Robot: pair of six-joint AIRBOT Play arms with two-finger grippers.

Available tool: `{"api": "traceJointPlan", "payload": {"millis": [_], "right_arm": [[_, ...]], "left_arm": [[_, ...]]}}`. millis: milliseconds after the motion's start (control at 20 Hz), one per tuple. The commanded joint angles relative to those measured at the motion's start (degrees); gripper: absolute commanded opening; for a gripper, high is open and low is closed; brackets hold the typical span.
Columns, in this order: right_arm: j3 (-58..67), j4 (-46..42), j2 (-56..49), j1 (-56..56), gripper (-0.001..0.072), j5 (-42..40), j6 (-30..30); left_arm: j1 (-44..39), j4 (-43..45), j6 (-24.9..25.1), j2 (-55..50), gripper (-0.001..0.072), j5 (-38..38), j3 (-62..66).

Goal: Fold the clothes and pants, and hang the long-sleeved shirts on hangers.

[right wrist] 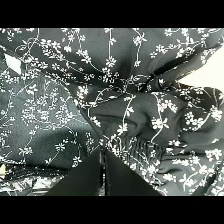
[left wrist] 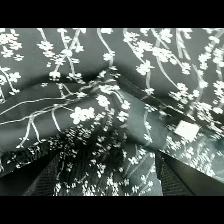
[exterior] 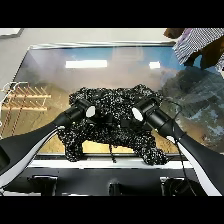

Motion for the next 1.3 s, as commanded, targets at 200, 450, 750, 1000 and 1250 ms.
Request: {"api": "traceJointPlan", "payload": {"millis": [200, 450, 750, 1000, 1250], "right_arm": [[0.1, 0.1, 0.0, 0.0, 0.0032, -1.3, 0.2], [0.1, 0.1, 0.0, 0.0, 0.0032, -1.4, 0.2], [0.1, 0.1, 0.0, 0.0, 0.0032, -1.5, 0.2], [0.1, 0.0, 0.9, 0.0, 0.0032, -1.1, -0.1], [7.6, -6.6, 2.6, -0.1, 0.0031, 2.8, -0.6]], "left_arm": [[-0.2, 2.8, -5.3, -4.4, 0.0658, -0.1, 3.7], [-0.1, 2.8, -5.5, -4.9, 0.0077, 0.0, 4.2], [-0.1, 2.8, -5.3, -5.2, 0.0028, -1.0, 4.4], [0.3, 6.3, -2.8, -2.9, 0.0028, -8.7, 7.8], [2.7, 6.3, 3.2, 2.0, 0.0027, -15.8, 15.2]]}}
